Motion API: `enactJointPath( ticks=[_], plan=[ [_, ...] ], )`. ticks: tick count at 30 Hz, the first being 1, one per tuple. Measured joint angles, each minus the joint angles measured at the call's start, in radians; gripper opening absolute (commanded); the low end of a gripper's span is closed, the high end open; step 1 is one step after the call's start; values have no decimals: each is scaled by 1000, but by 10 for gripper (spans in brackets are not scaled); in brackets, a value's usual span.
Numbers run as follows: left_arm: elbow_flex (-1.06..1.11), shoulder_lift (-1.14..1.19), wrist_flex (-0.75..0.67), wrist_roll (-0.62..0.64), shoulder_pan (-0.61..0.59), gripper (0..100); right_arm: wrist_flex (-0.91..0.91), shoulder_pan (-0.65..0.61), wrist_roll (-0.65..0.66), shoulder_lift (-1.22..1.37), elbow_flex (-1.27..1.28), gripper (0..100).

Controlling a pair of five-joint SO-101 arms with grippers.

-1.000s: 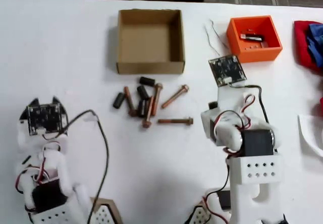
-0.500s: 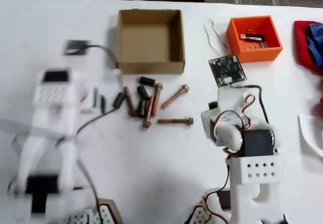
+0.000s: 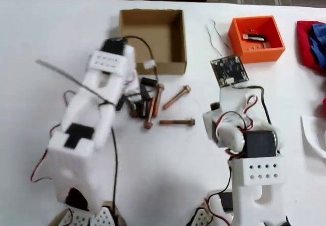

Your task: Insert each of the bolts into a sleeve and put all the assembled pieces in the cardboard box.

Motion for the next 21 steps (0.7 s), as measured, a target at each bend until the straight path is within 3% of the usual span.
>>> enactJointPath(
  ticks=[5, 15, 21],
  plan=[
    [-127, 147, 8, 17, 14, 221, 0, 0, 3, 0, 0, 23],
    [-353, 371, 11, 216, 14, 219, 0, 0, 6, 0, 0, 23],
    [-405, 425, 29, 255, 3, 219, 0, 0, 6, 0, 0, 23]
  ],
)
